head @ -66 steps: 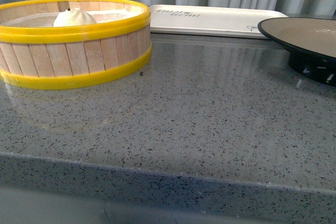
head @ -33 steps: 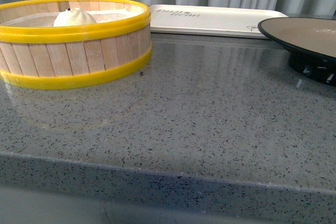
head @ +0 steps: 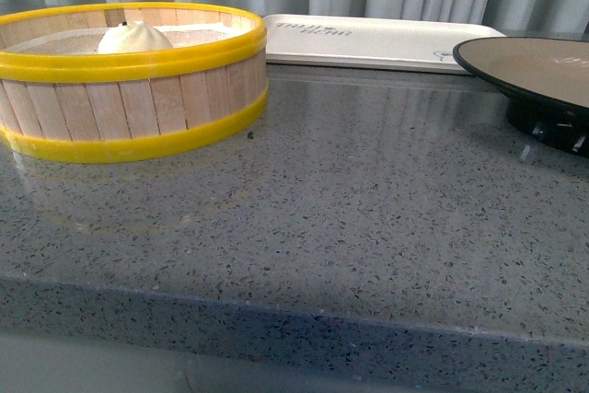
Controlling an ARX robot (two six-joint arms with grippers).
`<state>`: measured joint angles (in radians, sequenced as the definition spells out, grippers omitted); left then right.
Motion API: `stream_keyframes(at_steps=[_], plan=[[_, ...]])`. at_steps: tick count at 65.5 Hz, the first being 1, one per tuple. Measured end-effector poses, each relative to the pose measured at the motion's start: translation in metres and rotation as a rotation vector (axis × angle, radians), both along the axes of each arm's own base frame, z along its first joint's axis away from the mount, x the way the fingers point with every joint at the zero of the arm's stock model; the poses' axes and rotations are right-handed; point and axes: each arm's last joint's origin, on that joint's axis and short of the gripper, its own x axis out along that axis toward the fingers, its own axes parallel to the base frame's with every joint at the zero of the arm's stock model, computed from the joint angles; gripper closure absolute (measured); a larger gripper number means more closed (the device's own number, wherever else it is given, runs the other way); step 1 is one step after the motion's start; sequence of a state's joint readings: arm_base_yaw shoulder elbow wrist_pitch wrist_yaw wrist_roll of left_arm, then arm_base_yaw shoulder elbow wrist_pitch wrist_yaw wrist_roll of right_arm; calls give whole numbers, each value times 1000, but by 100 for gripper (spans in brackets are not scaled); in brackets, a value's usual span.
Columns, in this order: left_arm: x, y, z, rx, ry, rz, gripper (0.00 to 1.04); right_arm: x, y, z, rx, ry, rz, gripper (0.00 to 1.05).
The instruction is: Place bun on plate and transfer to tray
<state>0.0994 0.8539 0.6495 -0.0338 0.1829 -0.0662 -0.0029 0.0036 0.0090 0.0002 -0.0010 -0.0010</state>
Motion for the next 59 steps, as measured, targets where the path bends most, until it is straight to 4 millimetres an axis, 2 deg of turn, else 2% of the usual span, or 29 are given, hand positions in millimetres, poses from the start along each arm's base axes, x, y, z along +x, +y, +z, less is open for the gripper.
stream_keyframes(at_steps=[3, 12, 20, 28, 41, 59], plan=[[23, -9, 18, 9, -14, -28, 7, 0, 0, 0, 0, 0, 0, 8], [65, -36, 50, 41, -37, -103, 7, 0, 0, 0, 0, 0, 0, 8], [100, -61, 63, 80, -19, -148, 7, 0, 0, 0, 0, 0, 0, 8], [127, -75, 57, 114, 47, -153, 7, 0, 0, 0, 0, 0, 0, 8], [160, -84, 36, 163, 166, -127, 7, 0, 0, 0, 0, 0, 0, 8], [165, -95, 27, 156, 237, -154, 7, 0, 0, 0, 0, 0, 0, 8]])
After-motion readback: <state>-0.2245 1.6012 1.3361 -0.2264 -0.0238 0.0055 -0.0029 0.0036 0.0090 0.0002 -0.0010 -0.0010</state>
